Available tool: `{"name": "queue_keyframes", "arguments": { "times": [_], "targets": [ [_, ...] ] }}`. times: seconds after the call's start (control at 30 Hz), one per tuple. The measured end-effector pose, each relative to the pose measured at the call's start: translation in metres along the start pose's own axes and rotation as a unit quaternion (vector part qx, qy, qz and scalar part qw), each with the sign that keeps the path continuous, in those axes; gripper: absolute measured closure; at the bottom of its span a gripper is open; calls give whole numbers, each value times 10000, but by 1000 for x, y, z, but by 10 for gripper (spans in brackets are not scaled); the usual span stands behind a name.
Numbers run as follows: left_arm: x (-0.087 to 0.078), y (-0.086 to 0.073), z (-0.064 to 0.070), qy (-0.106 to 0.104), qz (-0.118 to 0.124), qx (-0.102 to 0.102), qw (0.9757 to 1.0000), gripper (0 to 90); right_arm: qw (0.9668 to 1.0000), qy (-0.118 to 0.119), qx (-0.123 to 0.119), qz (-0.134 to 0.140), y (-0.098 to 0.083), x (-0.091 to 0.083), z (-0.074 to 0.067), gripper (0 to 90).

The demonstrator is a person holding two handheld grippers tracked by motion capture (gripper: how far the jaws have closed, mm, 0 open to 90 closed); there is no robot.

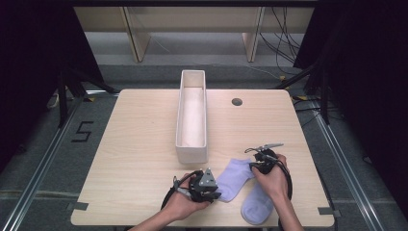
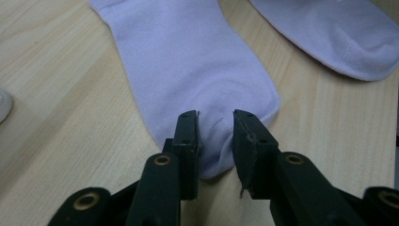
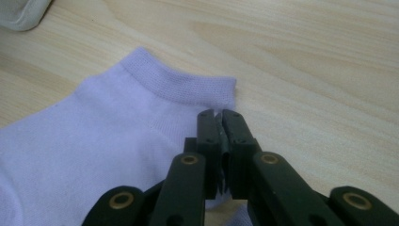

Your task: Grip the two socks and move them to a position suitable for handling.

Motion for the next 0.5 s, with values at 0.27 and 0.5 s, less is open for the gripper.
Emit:
{"name": "queue_keyframes", "arguments": {
  "times": [0.27,0.5],
  "targets": [
    [1,1,3,-71,2,136,9999,862,10000,3,17,-30,0,0,-1,879],
    [-3,1,-2,-51,57,153,9999,878,9999,-30,134,-48,0,0,-1,886]
  ]
}}
Point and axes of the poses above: each handheld gripper's, and its own axes: x roughly forward along the jaws, y roughly out of its top, z roughly to its right, the point moved 8 cm from there along x, roughly forward along the jaws, and after that the axes turned 9 degrees about y, right-handed, at the moved point
